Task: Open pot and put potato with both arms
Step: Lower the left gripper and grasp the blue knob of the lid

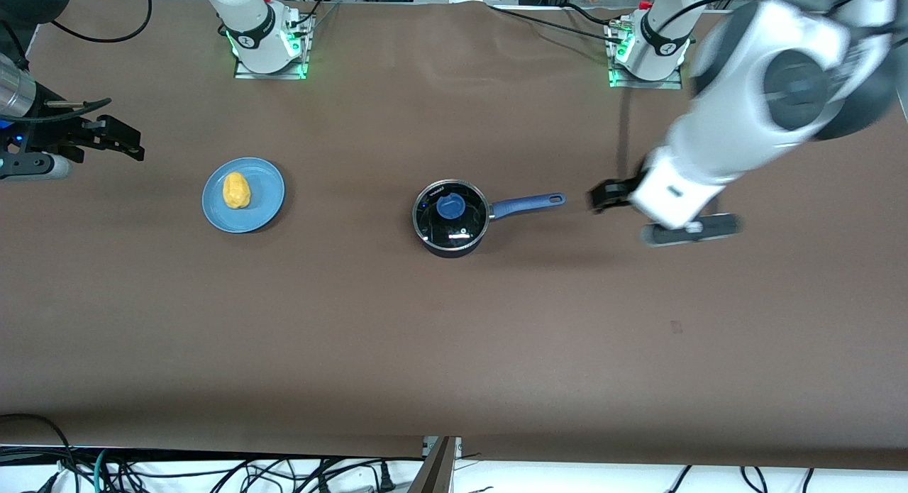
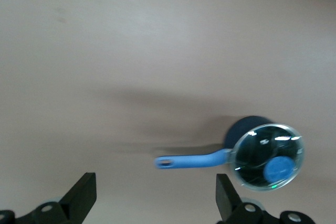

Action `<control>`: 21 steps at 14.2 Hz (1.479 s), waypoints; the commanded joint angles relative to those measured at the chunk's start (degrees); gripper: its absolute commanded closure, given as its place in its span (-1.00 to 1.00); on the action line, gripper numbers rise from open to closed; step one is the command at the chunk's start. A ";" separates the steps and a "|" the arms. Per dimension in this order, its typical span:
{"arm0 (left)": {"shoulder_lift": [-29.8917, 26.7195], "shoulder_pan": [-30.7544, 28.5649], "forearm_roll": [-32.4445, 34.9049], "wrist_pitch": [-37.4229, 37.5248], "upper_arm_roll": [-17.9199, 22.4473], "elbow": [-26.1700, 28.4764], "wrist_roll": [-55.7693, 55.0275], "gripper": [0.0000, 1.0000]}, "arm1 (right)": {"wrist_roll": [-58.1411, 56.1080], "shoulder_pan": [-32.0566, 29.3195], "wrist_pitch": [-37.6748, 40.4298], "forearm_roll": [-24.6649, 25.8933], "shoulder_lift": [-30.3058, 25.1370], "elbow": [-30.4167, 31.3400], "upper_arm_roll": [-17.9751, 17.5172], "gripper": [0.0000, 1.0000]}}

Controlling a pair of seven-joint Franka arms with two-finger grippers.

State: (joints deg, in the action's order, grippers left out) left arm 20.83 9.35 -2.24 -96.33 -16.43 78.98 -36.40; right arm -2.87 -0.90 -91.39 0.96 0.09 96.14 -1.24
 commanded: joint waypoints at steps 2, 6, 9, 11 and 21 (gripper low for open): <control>6.49 6.46 -0.40 -7.71 0.17 -1.19 -10.33 -1.00 | 0.68 0.46 0.34 -0.43 -0.70 0.45 0.36 -1.00; 12.02 12.44 4.33 -14.40 0.17 -1.19 -18.32 -1.00 | 0.68 0.46 0.69 -0.43 -0.70 0.45 0.36 -1.00; 16.07 17.01 7.77 -18.80 0.17 -1.28 -25.01 -1.00 | 0.68 0.46 0.78 -0.43 -0.70 0.45 0.36 -1.00; 18.01 19.65 10.40 -19.86 0.17 -1.28 -29.32 -1.00 | 0.68 0.46 0.78 -0.43 -0.70 0.45 0.45 -1.00; 21.97 24.67 14.90 -22.58 0.17 -0.93 -36.37 -1.00 | 0.68 0.46 0.78 -0.43 -0.70 0.45 0.45 -1.00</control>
State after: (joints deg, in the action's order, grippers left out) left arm 41.88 32.97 10.88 -118.23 -16.62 79.13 -71.15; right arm -2.82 -0.87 -91.07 0.95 0.09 96.17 -1.23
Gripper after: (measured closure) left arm 0.000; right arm 0.000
